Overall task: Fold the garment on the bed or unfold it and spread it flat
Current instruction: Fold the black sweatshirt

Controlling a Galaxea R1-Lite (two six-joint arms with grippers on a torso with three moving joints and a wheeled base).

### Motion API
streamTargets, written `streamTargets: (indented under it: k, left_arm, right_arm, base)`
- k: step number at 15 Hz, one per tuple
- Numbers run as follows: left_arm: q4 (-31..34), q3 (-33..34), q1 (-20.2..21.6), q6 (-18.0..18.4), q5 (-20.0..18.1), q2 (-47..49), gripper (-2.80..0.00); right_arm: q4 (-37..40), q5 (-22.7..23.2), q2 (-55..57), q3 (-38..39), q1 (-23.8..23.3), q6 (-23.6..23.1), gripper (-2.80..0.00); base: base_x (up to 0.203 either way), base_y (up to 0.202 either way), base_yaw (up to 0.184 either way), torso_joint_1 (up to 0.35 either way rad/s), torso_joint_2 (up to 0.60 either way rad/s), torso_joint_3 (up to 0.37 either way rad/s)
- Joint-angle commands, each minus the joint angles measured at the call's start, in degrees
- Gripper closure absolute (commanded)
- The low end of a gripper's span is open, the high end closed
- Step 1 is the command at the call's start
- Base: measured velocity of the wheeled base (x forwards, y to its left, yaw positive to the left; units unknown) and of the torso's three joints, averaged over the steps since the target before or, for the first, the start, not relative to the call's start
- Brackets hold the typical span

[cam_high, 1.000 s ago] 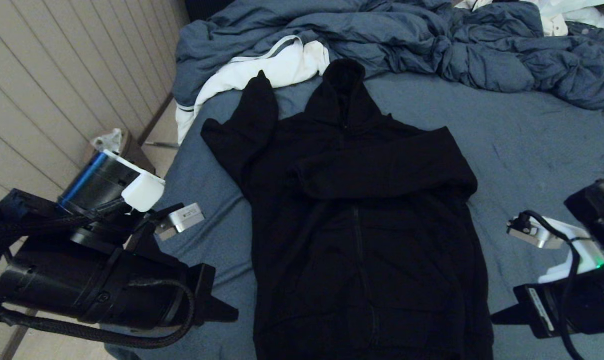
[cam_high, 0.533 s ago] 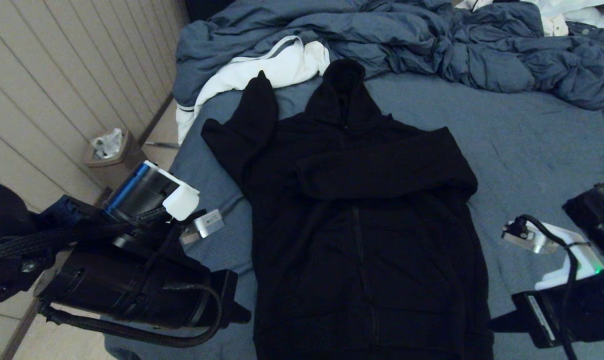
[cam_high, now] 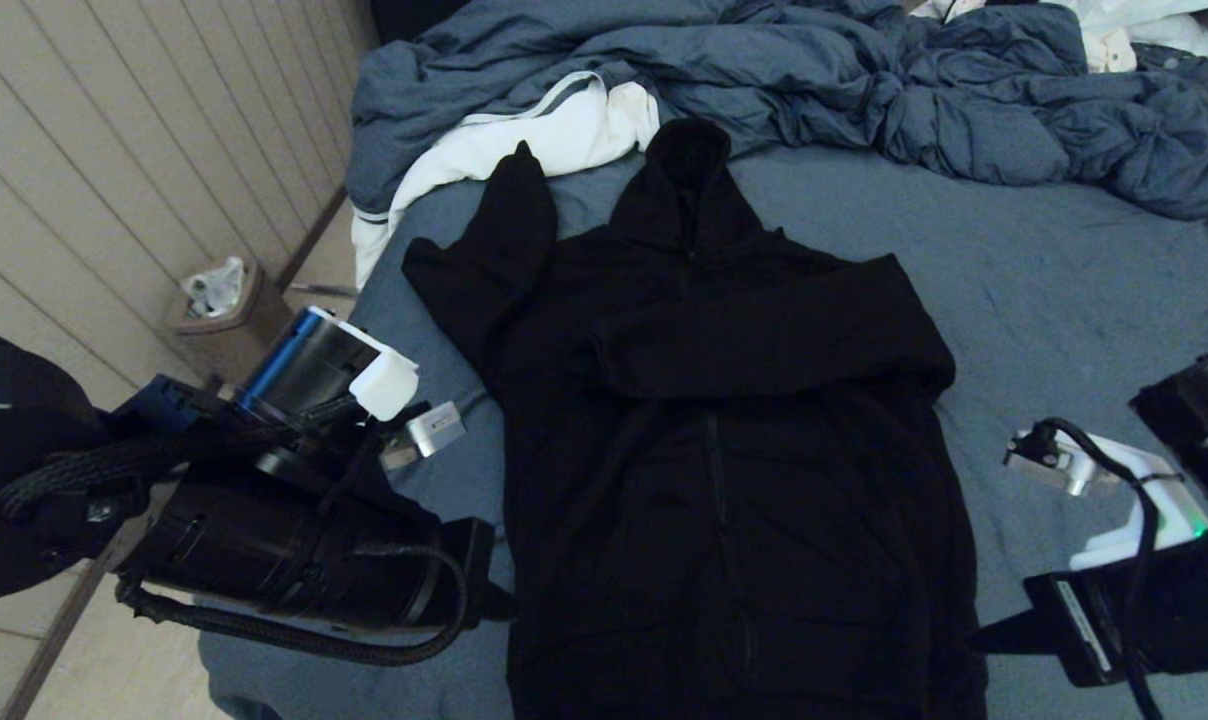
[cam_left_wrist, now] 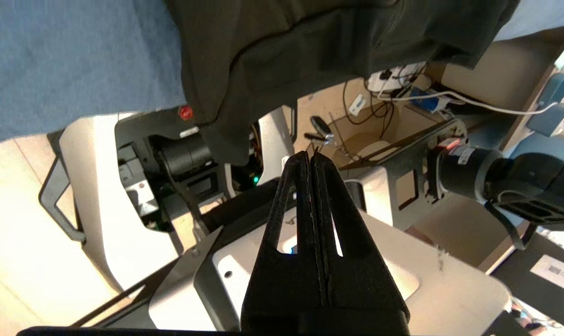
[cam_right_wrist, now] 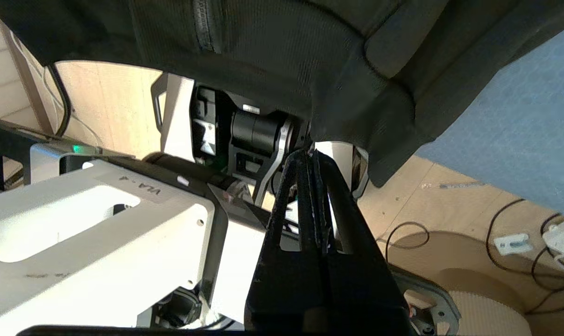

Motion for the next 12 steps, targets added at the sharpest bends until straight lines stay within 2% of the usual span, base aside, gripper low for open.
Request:
streamTargets:
  k: [1, 4, 9, 12]
  left_arm:
    - [0.15, -0.34, 0.0, -0.21, -0.14, 0.62, 0.0]
    - [-0.11, -1.03, 0.0, -0.21, -0.14, 1.67, 0.0]
    - [0.94, -10.06, 0.0, -0.21, -0.09, 5.31, 0.0]
    - [1.11, -11.15, 0.0, 0.4, 0.66, 6.85, 0.0]
  right_arm:
    - [0.19, 0.09, 0.44, 0.06, 0.03, 0.01, 0.0]
    - [0.18, 0.09, 0.41, -0.22, 0.03, -0.04, 0.0]
    - [0.1, -0.07, 0.42, -2.33, -0.14, -0.07, 0.0]
    - [-0.2, -0.09, 0.88, -2.49, -0.06, -0.08, 0.0]
  base:
    - [0.0, 0.0, 0.0, 0.0, 0.0, 0.0]
    - [0.0, 0.0, 0.0, 0.0, 0.0, 0.0]
    - [0.0, 0.0, 0.0, 0.0, 0.0, 0.0]
    - [0.0, 0.0, 0.0, 0.0, 0.0, 0.0]
